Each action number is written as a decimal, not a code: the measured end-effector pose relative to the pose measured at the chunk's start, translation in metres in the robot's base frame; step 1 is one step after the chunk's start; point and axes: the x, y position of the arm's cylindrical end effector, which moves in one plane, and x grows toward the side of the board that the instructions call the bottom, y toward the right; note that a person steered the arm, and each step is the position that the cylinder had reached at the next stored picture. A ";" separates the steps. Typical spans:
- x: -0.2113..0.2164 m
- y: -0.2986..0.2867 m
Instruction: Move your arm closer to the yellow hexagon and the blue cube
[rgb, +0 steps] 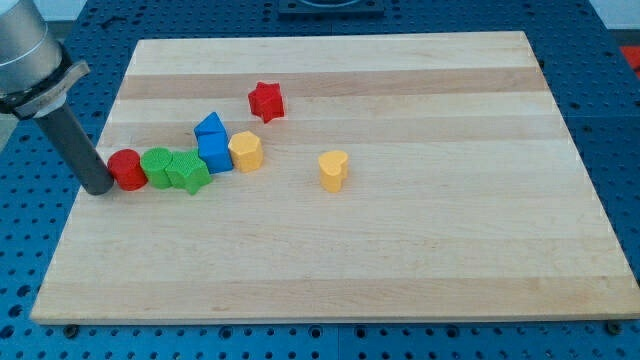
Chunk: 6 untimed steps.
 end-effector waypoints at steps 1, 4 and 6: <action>-0.002 0.000; 0.051 0.068; 0.038 0.147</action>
